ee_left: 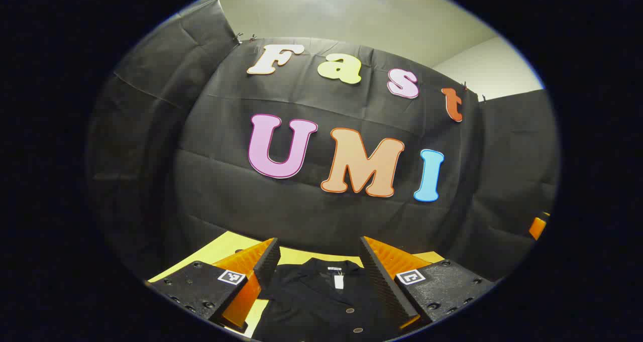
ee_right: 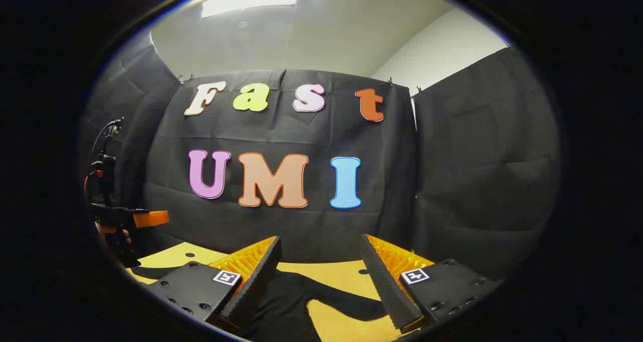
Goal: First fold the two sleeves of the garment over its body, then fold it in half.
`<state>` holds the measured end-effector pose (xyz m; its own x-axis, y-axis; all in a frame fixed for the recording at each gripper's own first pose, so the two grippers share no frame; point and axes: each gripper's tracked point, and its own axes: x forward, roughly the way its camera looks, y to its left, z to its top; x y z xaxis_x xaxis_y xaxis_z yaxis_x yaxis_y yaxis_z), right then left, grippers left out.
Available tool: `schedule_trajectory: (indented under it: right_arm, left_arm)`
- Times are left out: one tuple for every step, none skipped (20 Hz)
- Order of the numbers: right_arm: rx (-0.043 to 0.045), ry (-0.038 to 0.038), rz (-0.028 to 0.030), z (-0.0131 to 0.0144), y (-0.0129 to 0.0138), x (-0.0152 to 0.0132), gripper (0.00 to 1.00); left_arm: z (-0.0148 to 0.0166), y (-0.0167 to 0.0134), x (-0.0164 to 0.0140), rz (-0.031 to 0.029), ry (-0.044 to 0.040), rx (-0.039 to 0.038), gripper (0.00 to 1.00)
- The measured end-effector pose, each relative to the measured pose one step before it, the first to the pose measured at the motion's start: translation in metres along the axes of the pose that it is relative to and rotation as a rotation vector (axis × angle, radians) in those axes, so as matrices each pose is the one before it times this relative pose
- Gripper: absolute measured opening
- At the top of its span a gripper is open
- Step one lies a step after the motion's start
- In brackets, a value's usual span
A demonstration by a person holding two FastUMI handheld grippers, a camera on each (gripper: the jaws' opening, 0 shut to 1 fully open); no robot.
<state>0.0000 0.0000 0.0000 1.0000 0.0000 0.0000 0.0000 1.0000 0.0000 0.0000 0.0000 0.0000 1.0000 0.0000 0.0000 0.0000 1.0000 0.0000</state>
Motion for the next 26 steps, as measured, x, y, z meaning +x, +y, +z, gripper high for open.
schedule_trajectory:
  right_arm:
    - [0.00271, 0.00220, 0.00606, -0.00078, 0.00097, 0.00181, 0.99]
    - [0.00479, 0.00214, 0.00836, -0.00125, 0.00073, 0.00113, 0.99]
    - [0.00534, 0.00394, 0.00628, -0.00141, 0.00064, 0.00217, 0.99]
    - [0.00566, 0.00428, 0.00686, -0.00219, 0.00000, 0.00306, 1.00]
    - [0.00464, 0.00473, 0.00736, -0.00153, 0.00073, 0.00319, 1.00]
    - [0.00456, 0.00550, 0.00608, -0.00151, 0.00034, 0.00274, 0.99]
    - [0.00313, 0.00377, 0.00818, -0.00113, 0.00111, 0.00354, 0.99]
    - [0.00101, 0.00226, 0.00702, -0.00121, 0.00066, 0.00192, 0.99]
    - [-0.00221, 0.00276, 0.00609, -0.00055, 0.00056, 0.00362, 0.99]
    - [-0.00407, 0.00070, 0.00401, -0.00183, -0.00018, 0.00262, 0.99]
    - [-0.00258, 0.00049, 0.00275, 0.00043, -0.00037, 0.00319, 1.00]
    - [0.00098, 0.00034, 0.00564, -0.00133, -0.00001, 0.00193, 1.00]
    - [0.00445, -0.00175, 0.00584, -0.00038, 0.00093, 0.00227, 1.00]
    - [0.00558, -0.00498, 0.00359, 0.00030, -0.00062, 0.00128, 0.99]
    - [0.00726, -0.00594, 0.00224, 0.00028, -0.00078, 0.00181, 1.00]
    - [0.00789, 0.00175, 0.00604, -0.00260, 0.00012, 0.00141, 1.00]
    - [0.00369, 0.00123, 0.00568, -0.00093, -0.00001, 0.00252, 0.99]
    - [-0.00274, 0.00193, -0.00106, -0.00174, -0.00189, 0.00205, 0.99]
    - [-0.00618, 0.00516, -0.00150, -0.00251, -0.00213, 0.00326, 0.99]
    - [-0.00513, 0.00864, -0.00034, -0.00371, -0.00238, 0.00269, 0.99]
    - [-0.00213, 0.00981, -0.00010, -0.00252, -0.00217, 0.00316, 0.99]
    - [0.00052, 0.00504, -0.00168, -0.00063, -0.00223, 0.00194, 0.99]
    - [0.00164, 0.00245, -0.00358, -0.00046, -0.00313, 0.00291, 0.99]
    - [0.00139, 0.00064, -0.00434, -0.00152, -0.00354, 0.00173, 0.99]
    - [0.00022, 0.00386, -0.00487, -0.00149, -0.00361, 0.00287, 1.00]
    - [-0.00036, 0.00675, -0.00333, -0.00255, -0.00424, 0.00296, 0.99]
  left_arm:
    - [0.00119, 0.00054, -0.00279, 0.00236, -0.00113, 0.00502, 0.92]
    - [0.00122, 0.00044, -0.00333, 0.00447, -0.00484, 0.00503, 0.92]
    - [0.00331, 0.00074, -0.00317, 0.00356, -0.00785, 0.00137, 0.92]
    - [0.00215, 0.00034, -0.00281, 0.00264, -0.00596, -0.00258, 0.92]
    - [0.00156, 0.00007, -0.00342, 0.00000, -0.00480, -0.00329, 0.92]
    - [-0.00018, 0.00152, -0.00321, 0.00313, -0.00006, -0.00020, 0.92]
    - [0.00007, 0.00199, -0.00309, 0.00463, 0.00051, 0.00053, 0.92]
    - [-0.00073, 0.00237, -0.00277, 0.00375, 0.00132, 0.00064, 0.92]
    - [-0.00048, 0.00333, -0.00236, 0.00840, 0.00420, 0.00292, 0.92]
    - [-0.00138, 0.00478, -0.00173, 0.01247, 0.00371, 0.00412, 0.92]
    - [-0.00022, 0.00437, -0.00074, 0.01185, 0.00317, 0.00342, 0.92]
    - [0.00049, 0.00281, -0.00158, 0.00858, 0.00131, 0.00253, 0.92]
    - [0.00173, 0.00234, -0.00123, 0.00971, -0.00200, 0.00175, 0.92]
    - [0.00188, 0.00186, -0.00120, 0.00964, -0.00747, -0.00277, 0.92]
    - [0.00226, 0.00073, -0.00084, 0.00774, -0.00481, -0.00622, 0.92]
    - [-0.00134, 0.00161, -0.00186, 0.01137, -0.00141, -0.00294, 0.92]
    - [-0.00092, 0.00184, -0.00172, 0.01036, 0.00064, -0.00244, 0.92]
    - [-0.00110, 0.00168, -0.00130, 0.00983, 0.00293, -0.00346, 0.92]
    - [-0.00152, 0.00247, -0.00102, 0.00805, 0.00609, -0.00242, 0.92]
    - [-0.00160, 0.00336, -0.00189, 0.01022, 0.00567, -0.00098, 0.92]
    - [0.00062, 0.00573, -0.00137, 0.01698, 0.00082, 0.00012, 0.92]
    - [0.00138, 0.00586, -0.00180, 0.01774, -0.00505, 0.00168, 0.92]
    - [0.00178, 0.00613, -0.00094, 0.01808, -0.00653, 0.00486, 0.92]
    - [0.00001, 0.00511, 0.00027, 0.01539, -0.00223, 0.00769, 0.93]
    - [0.00034, 0.00448, 0.00028, 0.01440, 0.00214, 0.01109, 0.93]
    - [-0.00097, 0.00413, -0.00014, 0.01463, 0.00379, 0.01272, 0.92]
